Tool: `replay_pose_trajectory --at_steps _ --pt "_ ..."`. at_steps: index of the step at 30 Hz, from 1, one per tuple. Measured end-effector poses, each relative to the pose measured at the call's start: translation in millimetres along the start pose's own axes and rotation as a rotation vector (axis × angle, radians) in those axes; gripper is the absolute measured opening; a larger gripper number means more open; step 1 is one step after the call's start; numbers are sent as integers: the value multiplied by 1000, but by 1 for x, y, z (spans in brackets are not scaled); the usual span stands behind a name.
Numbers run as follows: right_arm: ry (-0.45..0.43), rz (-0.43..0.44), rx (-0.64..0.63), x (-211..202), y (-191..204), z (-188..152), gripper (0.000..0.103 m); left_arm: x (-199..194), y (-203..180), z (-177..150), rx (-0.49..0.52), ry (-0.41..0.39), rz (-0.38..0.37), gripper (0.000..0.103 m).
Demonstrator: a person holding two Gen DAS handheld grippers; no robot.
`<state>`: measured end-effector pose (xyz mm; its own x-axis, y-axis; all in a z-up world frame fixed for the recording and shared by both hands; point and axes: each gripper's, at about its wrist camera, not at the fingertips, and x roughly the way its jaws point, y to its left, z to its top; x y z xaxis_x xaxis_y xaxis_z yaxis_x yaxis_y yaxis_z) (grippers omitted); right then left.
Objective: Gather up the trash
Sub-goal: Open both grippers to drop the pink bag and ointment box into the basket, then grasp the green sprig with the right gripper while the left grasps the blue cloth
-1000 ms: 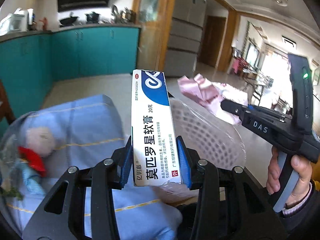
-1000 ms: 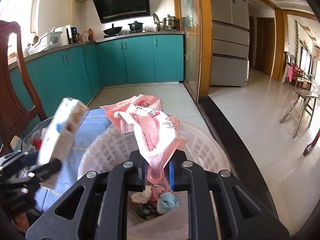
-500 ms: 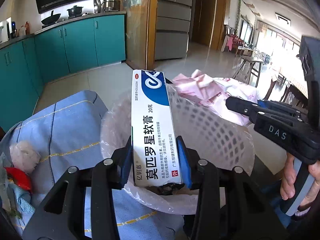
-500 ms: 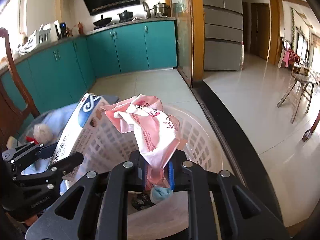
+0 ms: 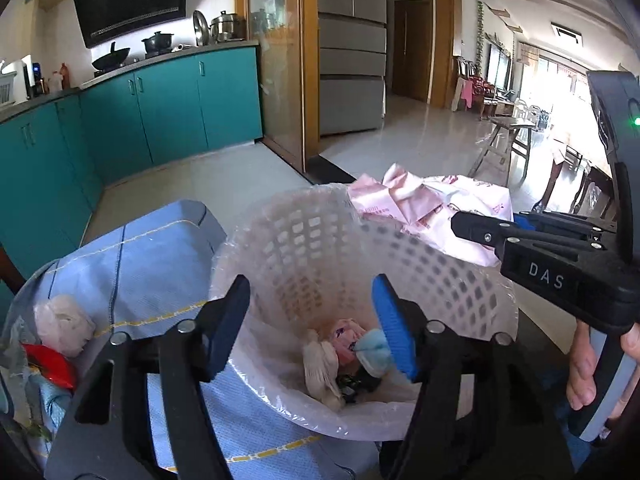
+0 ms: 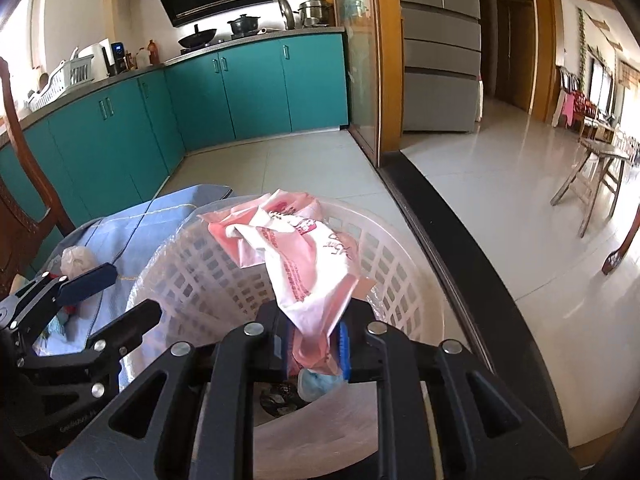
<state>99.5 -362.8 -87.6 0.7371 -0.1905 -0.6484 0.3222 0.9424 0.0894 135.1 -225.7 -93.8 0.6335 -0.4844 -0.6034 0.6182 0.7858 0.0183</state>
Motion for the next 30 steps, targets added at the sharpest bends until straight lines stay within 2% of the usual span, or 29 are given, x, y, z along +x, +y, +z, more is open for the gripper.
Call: replay_pose_trajectory --at_steps 2,7,10,12,13,16,18,22,24,27,30 --pt "0 11 16 0 -1 1 28 -1 1 1 2 0 19 65" --pt "-29 10 32 -5 0 1 62 -7 10 -1 -6 -18 82 73" --pt "-43 23 46 -7 0 1 72 -12 18 -2 -22 -25 115 75" --pt "-57 41 58 -9 3 2 77 -15 25 -4 -28 -27 166 76" --pt "-64 52 62 -10 6 3 79 -18 33 -7 -34 -26 225 76" --pt "-98 111 46 -15 24 7 81 -27 58 -11 -72 -14 341 74" --pt "-114 146 7 -17 43 9 82 -42 87 -17 -140 -13 407 69" --pt "-121 233 -106 -17 98 9 81 -78 142 -27 -232 -25 577 64" --pt "-106 271 -154 -12 126 6 81 -93 167 -33 -280 -14 638 62" --pt "-65 352 -208 -1 166 1 81 -117 211 -55 -435 28 667 55" --pt "-34 372 -289 11 204 -7 81 -124 240 -82 -533 103 664 49"
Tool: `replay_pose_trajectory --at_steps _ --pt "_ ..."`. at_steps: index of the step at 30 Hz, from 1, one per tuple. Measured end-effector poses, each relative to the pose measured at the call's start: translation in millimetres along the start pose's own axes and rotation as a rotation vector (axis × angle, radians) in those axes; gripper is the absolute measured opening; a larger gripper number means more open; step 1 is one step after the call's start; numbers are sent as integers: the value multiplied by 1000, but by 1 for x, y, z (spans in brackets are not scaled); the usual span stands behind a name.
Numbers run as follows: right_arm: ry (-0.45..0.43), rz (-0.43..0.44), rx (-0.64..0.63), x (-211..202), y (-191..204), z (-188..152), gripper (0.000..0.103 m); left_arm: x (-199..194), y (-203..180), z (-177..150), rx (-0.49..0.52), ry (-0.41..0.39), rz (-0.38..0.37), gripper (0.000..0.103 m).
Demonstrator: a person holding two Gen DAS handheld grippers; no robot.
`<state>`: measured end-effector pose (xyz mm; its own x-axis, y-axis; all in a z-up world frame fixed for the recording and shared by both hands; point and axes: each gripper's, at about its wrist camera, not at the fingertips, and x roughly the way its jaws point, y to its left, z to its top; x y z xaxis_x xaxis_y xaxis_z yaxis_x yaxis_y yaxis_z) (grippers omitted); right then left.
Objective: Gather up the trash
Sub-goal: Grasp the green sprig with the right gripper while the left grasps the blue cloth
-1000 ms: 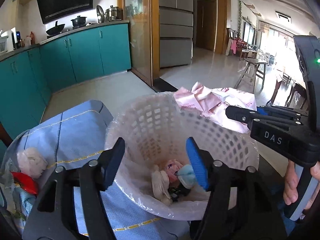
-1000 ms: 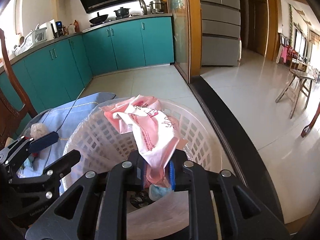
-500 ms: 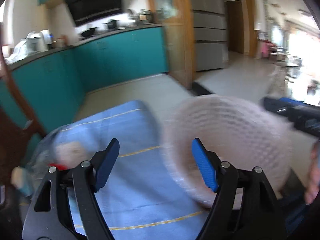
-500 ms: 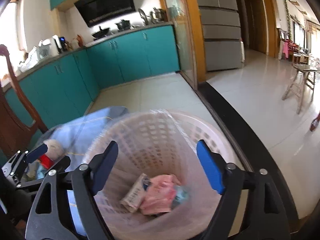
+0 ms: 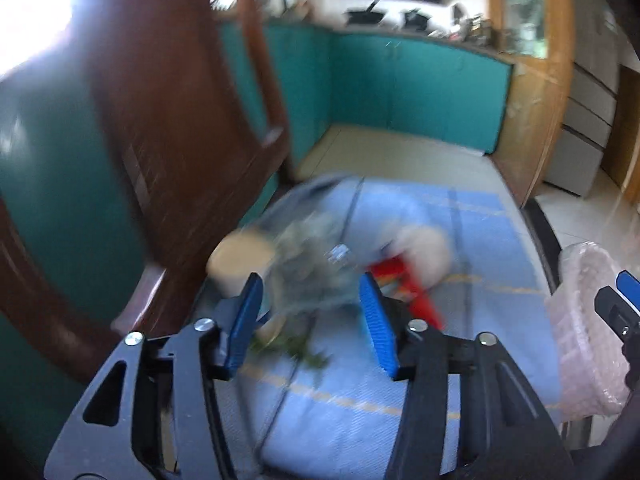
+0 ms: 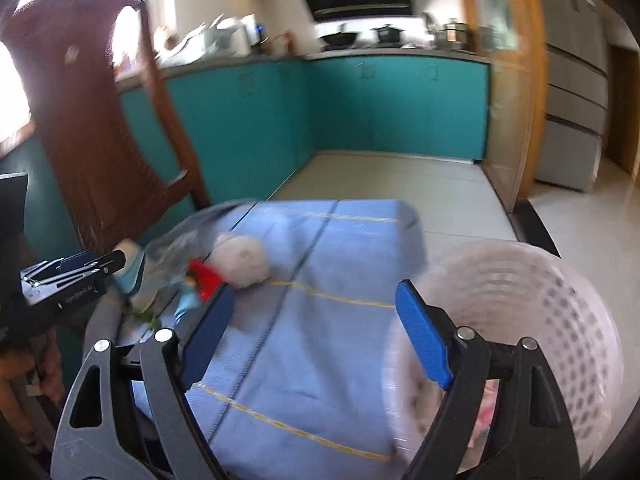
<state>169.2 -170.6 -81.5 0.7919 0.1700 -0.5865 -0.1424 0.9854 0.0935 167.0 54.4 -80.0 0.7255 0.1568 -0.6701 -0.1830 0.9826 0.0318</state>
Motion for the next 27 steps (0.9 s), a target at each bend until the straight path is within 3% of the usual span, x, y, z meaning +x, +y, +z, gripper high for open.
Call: replay_pose_trajectory --at_steps 4,8,11,17,21,26,27 --pt "39 33 -15 19 21 -2 81 26 20 -11 -14 84 12 44" --pt "65 79 -23 31 35 -3 81 44 24 -21 -1 112 27 44" --pt "89 99 -67 41 47 -6 81 58 29 -27 -25 159 1 44" --pt "193 191 -64 86 62 -8 70 40 31 -25 -13 115 -41 44" --pt "180 210 -25 114 71 12 69 31 28 -22 -14 70 -40 44" --pt "244 211 -65 142 87 10 69 39 26 -23 -9 109 -46 44" --pt "262 213 -83 146 92 4 61 40 26 -23 -6 110 -45 44"
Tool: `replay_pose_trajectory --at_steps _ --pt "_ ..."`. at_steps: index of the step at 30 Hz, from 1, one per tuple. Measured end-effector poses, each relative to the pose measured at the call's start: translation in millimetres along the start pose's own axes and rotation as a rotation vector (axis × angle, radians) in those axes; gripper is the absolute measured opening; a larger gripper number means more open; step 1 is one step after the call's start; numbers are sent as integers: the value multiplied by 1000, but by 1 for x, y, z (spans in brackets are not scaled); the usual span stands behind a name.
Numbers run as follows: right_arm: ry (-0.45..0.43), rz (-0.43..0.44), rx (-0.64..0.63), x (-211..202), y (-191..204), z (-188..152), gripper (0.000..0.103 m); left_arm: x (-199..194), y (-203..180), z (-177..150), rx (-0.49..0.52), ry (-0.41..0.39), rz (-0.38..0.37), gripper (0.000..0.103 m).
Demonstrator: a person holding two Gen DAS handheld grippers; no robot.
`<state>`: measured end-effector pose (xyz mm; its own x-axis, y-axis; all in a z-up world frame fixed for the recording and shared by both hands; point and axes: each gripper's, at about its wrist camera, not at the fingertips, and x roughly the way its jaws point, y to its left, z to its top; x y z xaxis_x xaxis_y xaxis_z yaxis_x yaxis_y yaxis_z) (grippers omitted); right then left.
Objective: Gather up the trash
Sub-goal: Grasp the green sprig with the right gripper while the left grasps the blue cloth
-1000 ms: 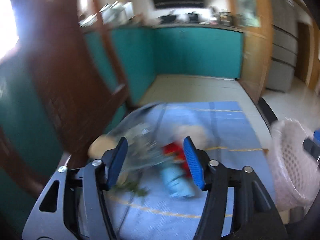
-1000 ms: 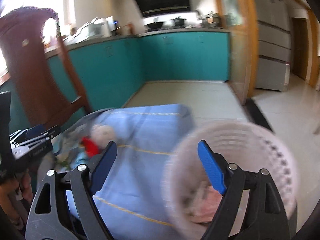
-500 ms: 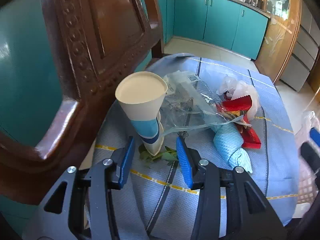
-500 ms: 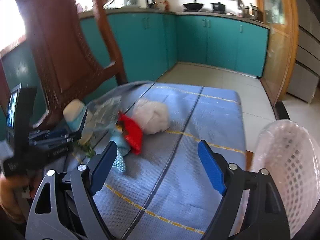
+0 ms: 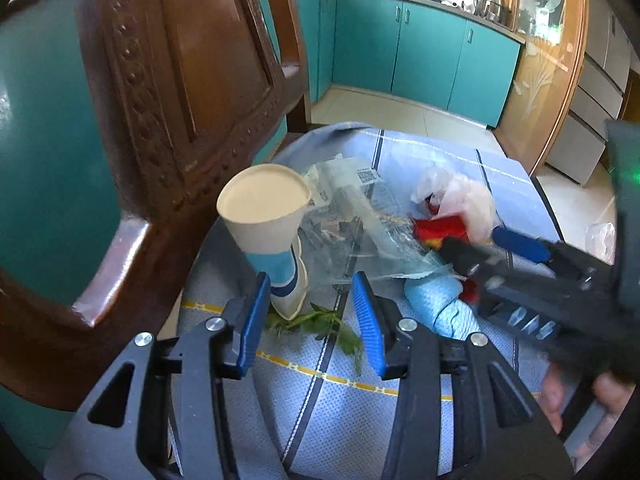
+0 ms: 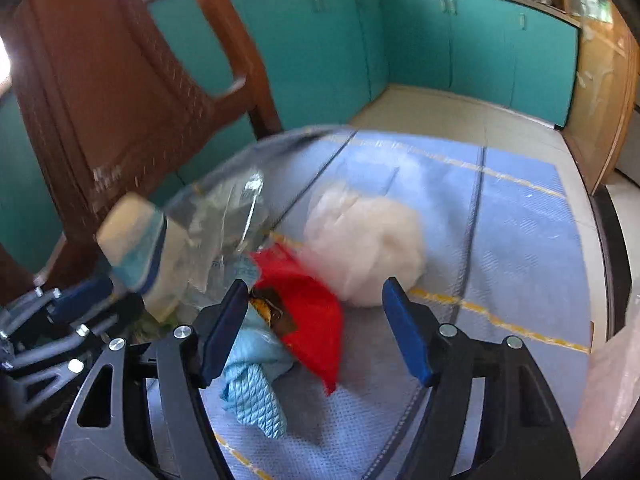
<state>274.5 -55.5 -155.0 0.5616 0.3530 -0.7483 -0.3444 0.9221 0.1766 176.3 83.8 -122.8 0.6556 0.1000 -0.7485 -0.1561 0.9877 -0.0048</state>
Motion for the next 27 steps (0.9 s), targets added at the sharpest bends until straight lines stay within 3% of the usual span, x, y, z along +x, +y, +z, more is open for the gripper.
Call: replay_pose_trajectory --at_steps 1,3,7,10,13,16,19,20,22,23,27 --pt "11 4 -6 3 1 -2 48 0 0 0 1 0 3 44" --pt "11 3 -20 1 5 -4 46 5 1 3 -7 3 -1 44" --pt "16 -3 -33 -13 2 -11 45 8 4 3 -19 19 -11 44" --pt "35 -123 -38 -25 -9 -23 45 8 8 1 -26 23 -28 44" --pt "23 -190 -43 -39 -17 -27 51 -7 14 2 -41 -33 -100 44" --pt "-90 -84 -42 -68 -12 -26 55 -33 19 6 -43 -153 -153 44" --pt "-135 50 -117 -81 14 -31 55 -54 23 10 -55 -252 -176 44" --pt "-122 82 -146 -79 24 -33 55 -58 24 11 -62 -278 -175 44" --pt "-74 121 -208 -62 50 -39 40 -62 25 12 -73 -299 -175 44" --pt "-48 134 -223 -53 59 -42 37 -63 26 12 -80 -304 -178 44" --pt "39 207 -178 -12 75 -46 36 -60 30 13 -108 -305 -159 40"
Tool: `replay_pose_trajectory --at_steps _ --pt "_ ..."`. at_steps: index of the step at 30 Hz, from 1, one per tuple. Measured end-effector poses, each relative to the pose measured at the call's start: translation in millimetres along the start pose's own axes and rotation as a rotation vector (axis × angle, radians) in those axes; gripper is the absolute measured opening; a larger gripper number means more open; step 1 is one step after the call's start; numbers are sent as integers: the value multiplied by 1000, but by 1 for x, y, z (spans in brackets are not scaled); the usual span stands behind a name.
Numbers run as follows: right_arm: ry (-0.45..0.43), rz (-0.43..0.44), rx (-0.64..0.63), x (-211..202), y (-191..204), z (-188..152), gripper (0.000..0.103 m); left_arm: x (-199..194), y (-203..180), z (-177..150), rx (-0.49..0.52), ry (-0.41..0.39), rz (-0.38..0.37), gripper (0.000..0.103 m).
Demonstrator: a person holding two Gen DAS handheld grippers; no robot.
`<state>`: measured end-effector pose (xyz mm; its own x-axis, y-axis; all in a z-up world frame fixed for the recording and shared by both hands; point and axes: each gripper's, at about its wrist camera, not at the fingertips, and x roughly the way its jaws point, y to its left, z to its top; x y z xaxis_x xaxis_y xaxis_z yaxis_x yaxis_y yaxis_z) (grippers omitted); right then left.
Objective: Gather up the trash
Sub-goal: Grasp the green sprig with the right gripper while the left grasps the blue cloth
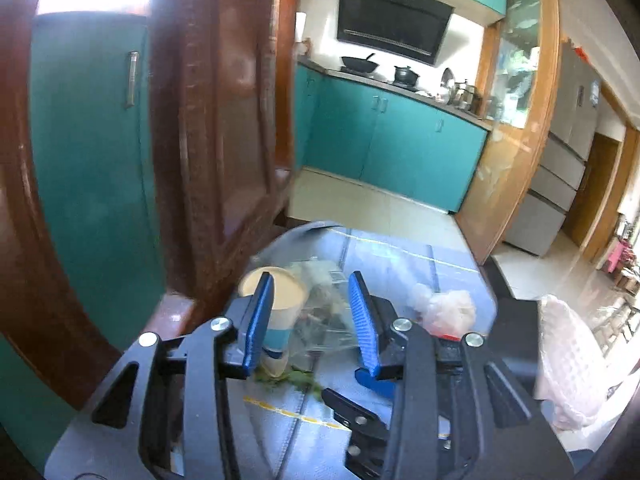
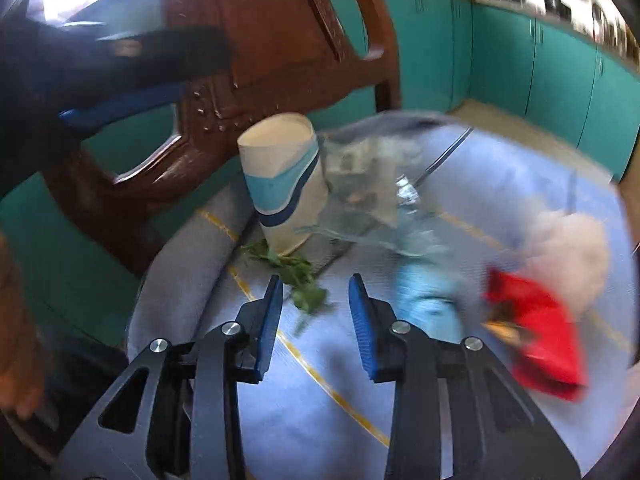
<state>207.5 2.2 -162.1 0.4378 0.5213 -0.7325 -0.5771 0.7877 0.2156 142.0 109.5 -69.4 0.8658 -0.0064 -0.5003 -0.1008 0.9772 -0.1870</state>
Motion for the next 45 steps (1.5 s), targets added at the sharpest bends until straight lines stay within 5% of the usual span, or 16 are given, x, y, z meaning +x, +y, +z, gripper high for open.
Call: replay_pose_trajectory --at_steps 5,9,14,17,24,29,33,34,39,45 --pt "56 84 98 17 -16 0 36 -1 13 1 -42 18 -7 42" --pt "87 74 94 25 -14 -2 5 -3 12 1 -43 4 -8 43" --pt "73 52 130 2 -26 -6 5 -1 12 0 -42 20 3 43" --pt "8 6 111 -45 -31 -6 5 4 10 -2 -39 44 3 44" --pt "-143 -224 194 -140 -82 -35 5 30 -12 -15 4 181 -28 53" --pt "-109 -289 250 -136 -110 -44 5 66 -52 -41 63 361 -111 62" --pt "-69 -312 255 -128 -116 -50 13 95 -77 -59 118 458 -78 63" --pt "-64 -313 255 -124 -120 -49 17 102 -80 -62 124 476 -64 61" --pt "-59 -333 263 -127 -125 -53 33 114 -78 -68 116 520 -65 19" --pt "-66 -324 258 -130 -124 -55 36 79 -69 -73 172 513 -191 17"
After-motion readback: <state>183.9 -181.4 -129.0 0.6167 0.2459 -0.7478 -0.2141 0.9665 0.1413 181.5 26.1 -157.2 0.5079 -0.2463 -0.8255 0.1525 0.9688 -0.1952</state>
